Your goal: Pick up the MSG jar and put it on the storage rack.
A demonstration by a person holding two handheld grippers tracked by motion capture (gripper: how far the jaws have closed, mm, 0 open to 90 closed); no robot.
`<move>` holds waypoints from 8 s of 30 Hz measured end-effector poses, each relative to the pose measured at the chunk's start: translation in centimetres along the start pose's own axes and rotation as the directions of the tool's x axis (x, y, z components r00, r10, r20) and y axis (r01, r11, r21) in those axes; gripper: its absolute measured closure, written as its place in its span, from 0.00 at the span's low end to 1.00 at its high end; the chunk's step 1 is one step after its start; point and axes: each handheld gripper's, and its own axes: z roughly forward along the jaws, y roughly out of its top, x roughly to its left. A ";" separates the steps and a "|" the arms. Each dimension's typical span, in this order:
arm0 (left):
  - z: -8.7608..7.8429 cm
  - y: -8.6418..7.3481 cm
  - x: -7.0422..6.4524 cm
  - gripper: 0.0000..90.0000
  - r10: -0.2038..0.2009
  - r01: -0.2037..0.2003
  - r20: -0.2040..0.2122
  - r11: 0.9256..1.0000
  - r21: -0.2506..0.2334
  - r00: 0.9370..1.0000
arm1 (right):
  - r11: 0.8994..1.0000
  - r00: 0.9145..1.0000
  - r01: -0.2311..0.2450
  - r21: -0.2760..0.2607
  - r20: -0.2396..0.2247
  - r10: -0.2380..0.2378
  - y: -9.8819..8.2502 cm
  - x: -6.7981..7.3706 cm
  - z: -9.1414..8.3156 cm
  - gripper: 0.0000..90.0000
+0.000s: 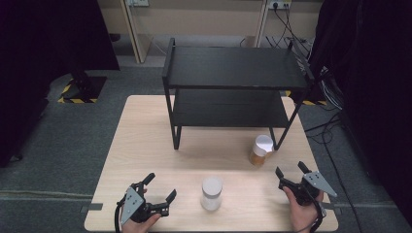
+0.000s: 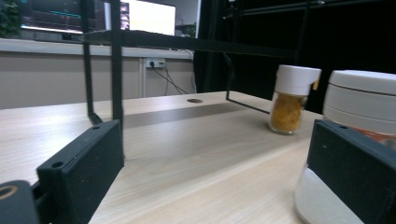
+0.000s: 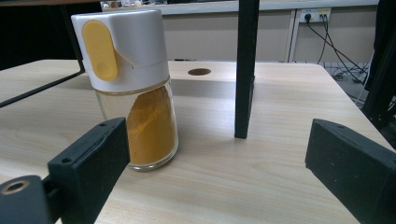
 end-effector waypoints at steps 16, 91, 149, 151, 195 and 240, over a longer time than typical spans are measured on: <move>2.1 0.3 -1.4 0.04 0.035 -0.037 0.137 0.999 0.014 0.990 | 1.000 1.000 0.004 0.003 0.001 -0.004 0.1 0.1 0.0 0.07; 8.4 1.4 -4.8 0.33 0.065 -0.085 0.281 0.995 0.060 0.958 | 1.000 1.000 -0.010 0.004 0.001 0.010 0.1 -0.1 0.0 0.07; 6.9 6.2 -5.9 0.37 0.064 -0.064 0.036 0.998 0.010 0.997 | 1.000 1.000 -0.014 0.004 -0.001 0.014 0.1 -0.1 0.1 0.07; 7.0 6.4 -5.9 0.37 0.058 -0.058 0.022 0.998 0.010 0.998 | 1.000 1.000 -0.013 0.005 -0.001 0.013 0.1 -0.1 0.1 0.07; 9.5 14.2 -5.8 0.37 0.092 -0.111 -0.191 0.989 -0.094 0.977 | 1.000 1.000 -0.007 0.006 0.000 0.007 0.1 -0.1 0.1 0.07; 11.7 20.4 -5.0 0.37 0.075 -0.111 -0.229 0.983 -0.148 0.971 | 1.000 1.000 -0.003 0.007 -0.001 0.003 0.1 0.0 0.1 0.07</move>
